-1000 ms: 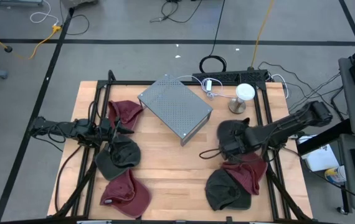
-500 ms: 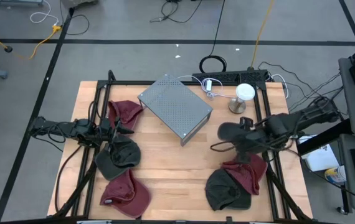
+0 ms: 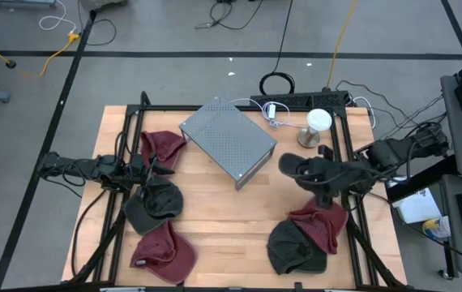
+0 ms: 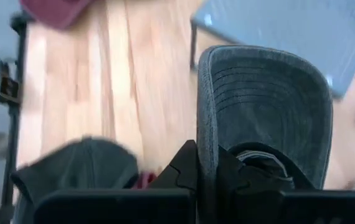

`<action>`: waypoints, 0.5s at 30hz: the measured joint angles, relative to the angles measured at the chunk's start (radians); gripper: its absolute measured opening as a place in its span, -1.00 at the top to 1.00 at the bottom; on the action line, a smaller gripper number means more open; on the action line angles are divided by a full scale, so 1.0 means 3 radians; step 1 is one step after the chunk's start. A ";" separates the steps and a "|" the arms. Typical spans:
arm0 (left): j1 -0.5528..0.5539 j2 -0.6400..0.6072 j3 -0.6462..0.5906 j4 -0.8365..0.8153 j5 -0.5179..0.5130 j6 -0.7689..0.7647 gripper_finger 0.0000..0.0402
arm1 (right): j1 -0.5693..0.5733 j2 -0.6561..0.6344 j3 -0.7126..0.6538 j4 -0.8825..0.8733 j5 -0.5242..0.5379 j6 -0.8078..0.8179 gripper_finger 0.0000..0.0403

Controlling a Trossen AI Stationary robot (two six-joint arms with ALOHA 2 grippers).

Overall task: Pick & Place hat
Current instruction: Put the top black cap on the shelf

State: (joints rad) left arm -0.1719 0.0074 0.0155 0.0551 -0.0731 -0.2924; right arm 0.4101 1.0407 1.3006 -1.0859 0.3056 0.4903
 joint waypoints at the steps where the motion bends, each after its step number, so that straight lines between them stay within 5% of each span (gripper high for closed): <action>1: 0.0001 0.0000 0.0000 0.0000 0.0000 0.0000 -0.20 | -0.0001 0.0008 0.0000 0.0101 0.0036 -0.0043 0.99; 15: 0.0001 0.0000 0.0001 0.0001 0.0000 0.0000 -0.20 | -0.0282 0.0352 0.0000 0.1907 0.0354 -0.0710 0.99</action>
State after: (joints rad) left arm -0.1717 0.0074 0.0158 0.0555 -0.0731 -0.2924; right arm 0.3256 1.1464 1.3006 -0.5138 0.4119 0.2773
